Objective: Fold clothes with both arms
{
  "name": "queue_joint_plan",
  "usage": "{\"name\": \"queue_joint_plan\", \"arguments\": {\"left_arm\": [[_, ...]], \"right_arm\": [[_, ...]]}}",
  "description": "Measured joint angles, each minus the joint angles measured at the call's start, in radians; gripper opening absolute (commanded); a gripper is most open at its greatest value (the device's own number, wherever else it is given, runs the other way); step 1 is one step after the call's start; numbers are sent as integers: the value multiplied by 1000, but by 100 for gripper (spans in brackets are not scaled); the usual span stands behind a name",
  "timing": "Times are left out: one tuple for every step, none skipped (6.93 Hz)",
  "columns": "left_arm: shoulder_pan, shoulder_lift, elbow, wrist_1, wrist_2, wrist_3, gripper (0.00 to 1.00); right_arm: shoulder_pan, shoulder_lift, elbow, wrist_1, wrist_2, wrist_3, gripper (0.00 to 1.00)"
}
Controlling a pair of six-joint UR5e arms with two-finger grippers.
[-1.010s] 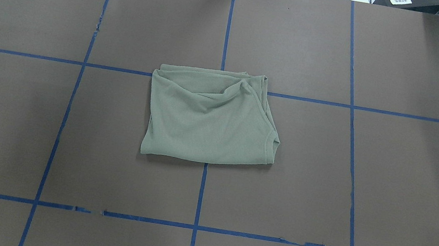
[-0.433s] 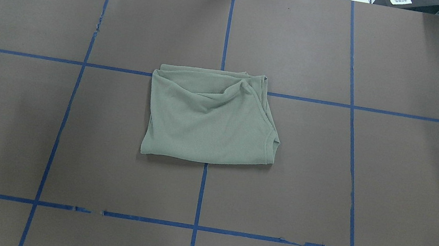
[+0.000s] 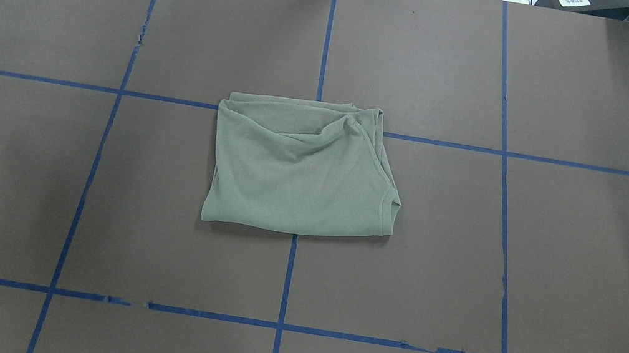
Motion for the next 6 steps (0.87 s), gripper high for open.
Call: {"name": "queue_joint_plan", "arguments": {"left_arm": [[-1,-1,7,3,30,-1,100],[-2,0,18,5,44,-2,100],[-4,-1,31,9,48,-2,100],[-7,-5,37,26,48,-2,100],[-8,-17,37,56,46,-3,100],[-12,-28,36,79,47,-3,100]], "right_arm": [[0,0,-2,0,-1,0,100],[0,0,-2,0,-3,0,100],[0,0,-2,1,-6,-1,100],[0,0,-2,1,-8,-1,100],[0,0,-2,1,-9,-1,100],[0,-1,-2,2,-10,-1,100]]}}
